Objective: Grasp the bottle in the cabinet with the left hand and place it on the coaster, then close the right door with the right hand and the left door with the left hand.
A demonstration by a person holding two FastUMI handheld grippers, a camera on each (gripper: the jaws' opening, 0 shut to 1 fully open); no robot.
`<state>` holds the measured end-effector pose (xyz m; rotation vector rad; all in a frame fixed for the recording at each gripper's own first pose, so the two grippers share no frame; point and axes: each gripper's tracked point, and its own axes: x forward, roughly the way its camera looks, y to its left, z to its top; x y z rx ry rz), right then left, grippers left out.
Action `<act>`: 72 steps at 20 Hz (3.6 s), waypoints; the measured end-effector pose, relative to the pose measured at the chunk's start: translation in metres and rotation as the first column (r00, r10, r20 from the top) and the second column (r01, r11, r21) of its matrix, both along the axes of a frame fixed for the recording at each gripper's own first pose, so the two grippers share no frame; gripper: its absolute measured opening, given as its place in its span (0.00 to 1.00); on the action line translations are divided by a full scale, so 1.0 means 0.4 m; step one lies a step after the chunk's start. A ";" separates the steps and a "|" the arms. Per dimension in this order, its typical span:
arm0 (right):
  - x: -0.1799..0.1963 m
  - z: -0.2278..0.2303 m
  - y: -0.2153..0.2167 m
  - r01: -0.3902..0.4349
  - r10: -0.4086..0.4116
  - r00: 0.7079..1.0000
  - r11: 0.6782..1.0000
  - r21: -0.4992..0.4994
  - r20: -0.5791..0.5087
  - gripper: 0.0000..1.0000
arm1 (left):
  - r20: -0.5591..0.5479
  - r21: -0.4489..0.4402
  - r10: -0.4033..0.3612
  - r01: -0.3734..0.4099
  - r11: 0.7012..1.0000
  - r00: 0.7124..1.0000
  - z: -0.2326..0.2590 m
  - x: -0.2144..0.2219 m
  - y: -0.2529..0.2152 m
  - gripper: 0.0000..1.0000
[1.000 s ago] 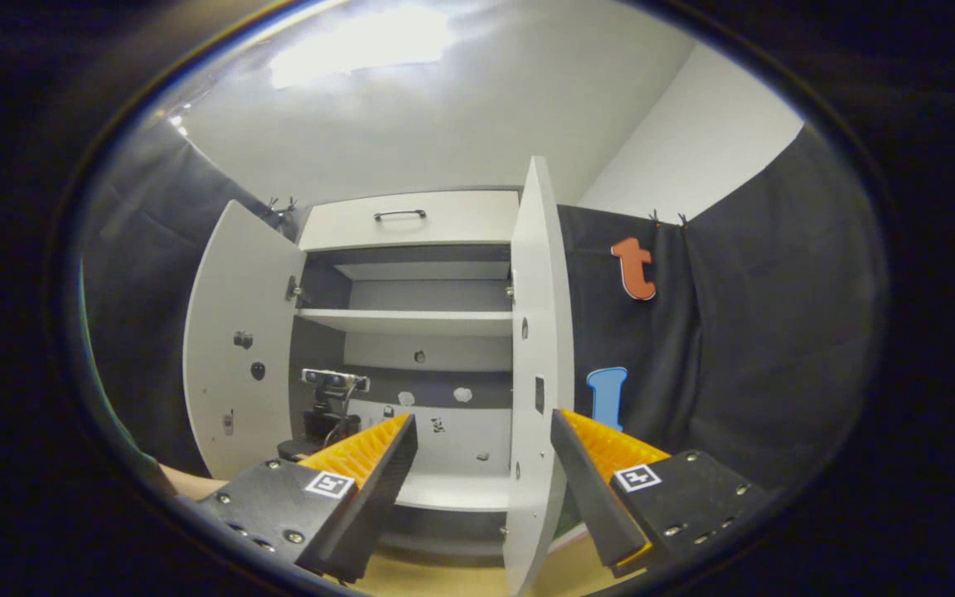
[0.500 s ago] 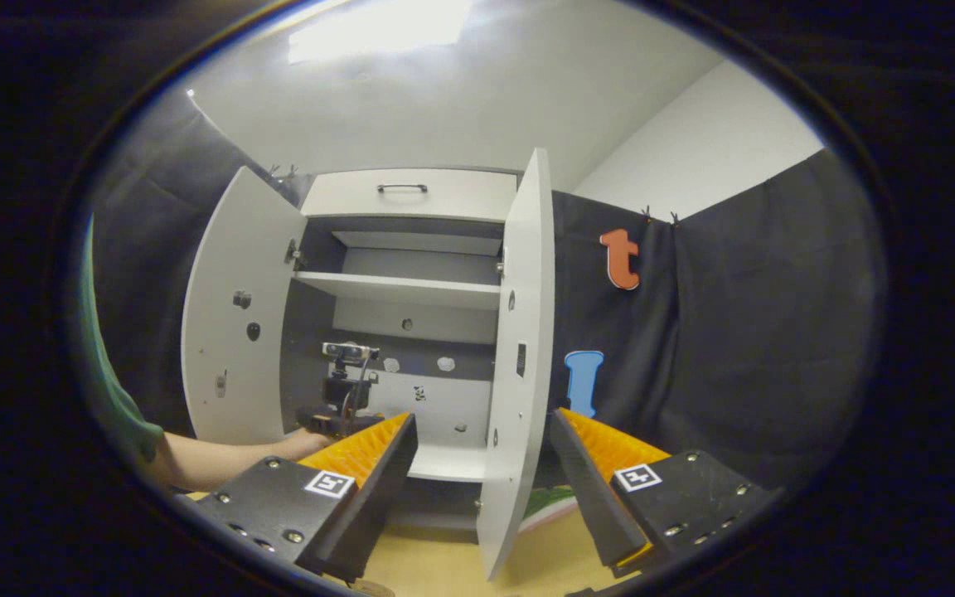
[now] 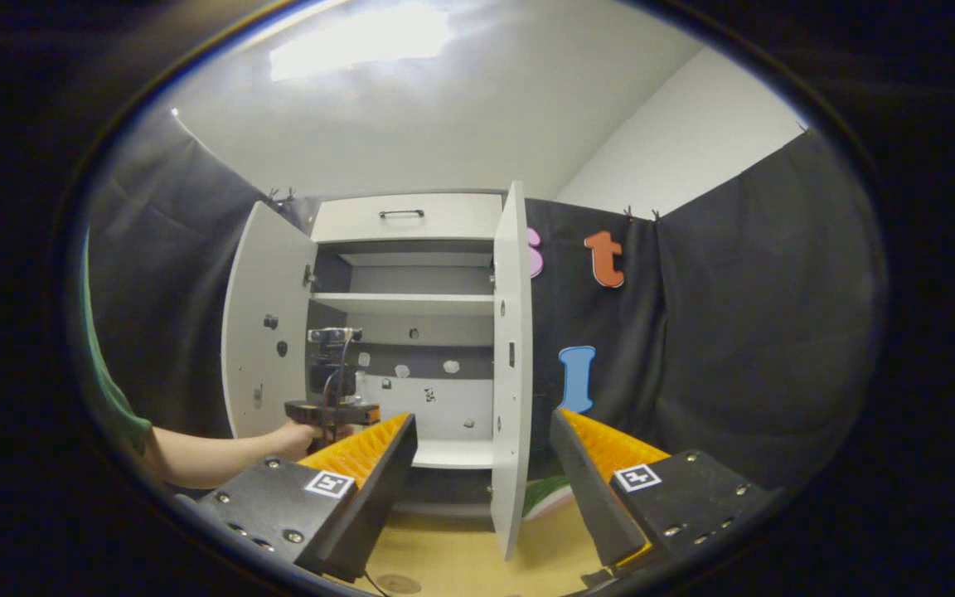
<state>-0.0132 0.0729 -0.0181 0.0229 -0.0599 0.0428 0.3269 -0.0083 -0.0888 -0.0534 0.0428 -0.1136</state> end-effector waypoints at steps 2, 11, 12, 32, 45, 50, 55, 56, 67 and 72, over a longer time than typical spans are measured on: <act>-0.024 -0.002 -0.004 -0.009 0.009 1.000 1.000 0.005 -0.005 0.98 | 0.002 -0.024 -0.007 0.007 1.000 1.000 0.016 -0.073 0.003 0.80; -0.085 -0.033 -0.012 -0.052 0.052 0.998 0.999 0.016 -0.030 0.98 | 0.037 -0.083 -0.057 0.060 0.995 0.998 0.024 -0.364 -0.020 0.80; -0.084 -0.044 -0.016 -0.051 0.052 0.998 0.998 0.019 -0.042 0.98 | 0.039 -0.081 -0.058 0.061 0.995 0.998 0.014 -0.389 -0.021 0.80; -0.007 -0.155 0.051 -0.108 0.113 0.992 0.991 0.085 -0.060 0.98 | -0.082 0.067 -0.219 0.224 0.972 0.972 -0.801 -0.621 -0.175 0.80; 0.082 -0.308 -0.075 -0.035 0.045 0.986 0.997 0.070 -0.158 0.98 | -0.107 0.081 -0.289 0.298 0.951 0.951 -0.986 -0.642 -0.254 0.82; 0.088 -0.303 -0.198 0.025 -0.019 0.985 0.999 0.030 -0.172 0.98 | -0.120 0.211 -0.267 0.287 0.934 0.956 -0.983 -0.680 -0.254 0.84; 0.118 -0.310 -0.327 0.107 -0.098 0.979 0.994 0.040 -0.178 0.98 | -0.132 0.166 -0.315 0.335 0.928 0.940 -0.845 -0.708 -0.265 0.95; 0.136 -0.308 -0.361 0.126 -0.118 0.977 0.992 0.032 -0.176 0.98 | -0.142 0.143 -0.324 0.344 0.928 0.935 -0.806 -0.711 -0.265 0.96; 0.469 -0.254 -0.442 0.096 -0.069 0.975 0.988 0.121 -0.210 0.98 | -0.011 0.036 -0.367 0.367 0.930 0.930 -0.223 -0.645 -0.251 0.95; 0.623 -0.238 -0.467 0.072 -0.041 0.973 0.989 0.127 -0.226 0.98 | 0.071 0.087 -0.319 0.313 0.946 0.945 -0.034 -0.614 -0.185 0.94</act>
